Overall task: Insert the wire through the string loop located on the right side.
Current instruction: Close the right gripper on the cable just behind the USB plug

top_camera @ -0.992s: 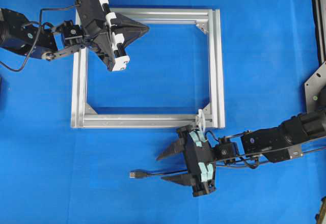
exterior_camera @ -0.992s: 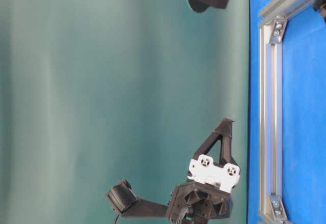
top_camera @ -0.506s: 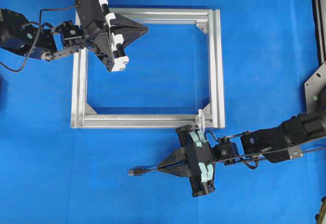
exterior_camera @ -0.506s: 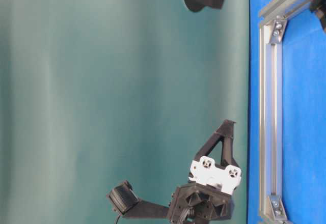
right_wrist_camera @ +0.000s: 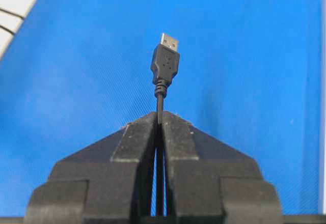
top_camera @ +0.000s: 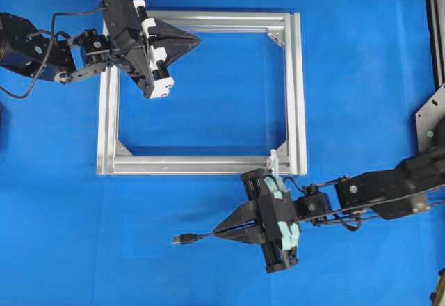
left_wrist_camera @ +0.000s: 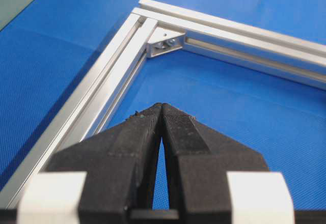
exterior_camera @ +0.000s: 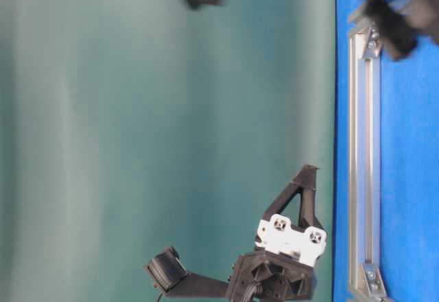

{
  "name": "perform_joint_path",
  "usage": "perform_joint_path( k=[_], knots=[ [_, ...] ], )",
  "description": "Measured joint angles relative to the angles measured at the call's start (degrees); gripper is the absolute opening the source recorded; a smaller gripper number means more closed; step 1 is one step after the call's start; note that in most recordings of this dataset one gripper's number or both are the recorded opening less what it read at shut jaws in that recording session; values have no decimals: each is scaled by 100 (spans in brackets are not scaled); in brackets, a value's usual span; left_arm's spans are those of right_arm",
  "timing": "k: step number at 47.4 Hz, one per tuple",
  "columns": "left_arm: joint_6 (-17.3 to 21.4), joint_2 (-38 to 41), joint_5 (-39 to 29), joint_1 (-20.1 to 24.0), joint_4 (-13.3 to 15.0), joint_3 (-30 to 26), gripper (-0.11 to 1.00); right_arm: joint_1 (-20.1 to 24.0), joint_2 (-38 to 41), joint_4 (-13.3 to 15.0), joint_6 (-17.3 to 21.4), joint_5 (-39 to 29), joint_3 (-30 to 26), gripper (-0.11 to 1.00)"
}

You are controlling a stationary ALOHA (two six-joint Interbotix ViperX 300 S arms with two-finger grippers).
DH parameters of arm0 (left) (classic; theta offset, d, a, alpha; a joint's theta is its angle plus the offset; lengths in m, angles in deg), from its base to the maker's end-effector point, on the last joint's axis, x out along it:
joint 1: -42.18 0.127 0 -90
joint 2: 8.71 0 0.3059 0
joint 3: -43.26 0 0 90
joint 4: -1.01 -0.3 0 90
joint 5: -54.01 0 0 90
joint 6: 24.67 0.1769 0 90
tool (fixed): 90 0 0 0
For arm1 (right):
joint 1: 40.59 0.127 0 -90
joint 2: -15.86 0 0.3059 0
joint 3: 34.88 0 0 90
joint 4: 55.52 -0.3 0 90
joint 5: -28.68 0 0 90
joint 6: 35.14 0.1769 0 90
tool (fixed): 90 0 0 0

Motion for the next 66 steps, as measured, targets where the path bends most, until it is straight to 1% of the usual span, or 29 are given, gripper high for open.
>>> perform_joint_path(
  k=[7, 12, 66],
  knots=[
    [-18, 0, 0, 0, 0, 0, 0, -35, -308, -9, -176, -396, 0, -3],
    [-18, 0, 0, -9, 0, 0, 0, -44, -334, -9, -220, -483, -9, -3],
    [-53, 0, 0, 0, 0, 9, 0, -105, -334, -9, -229, -527, -9, -3]
  ],
)
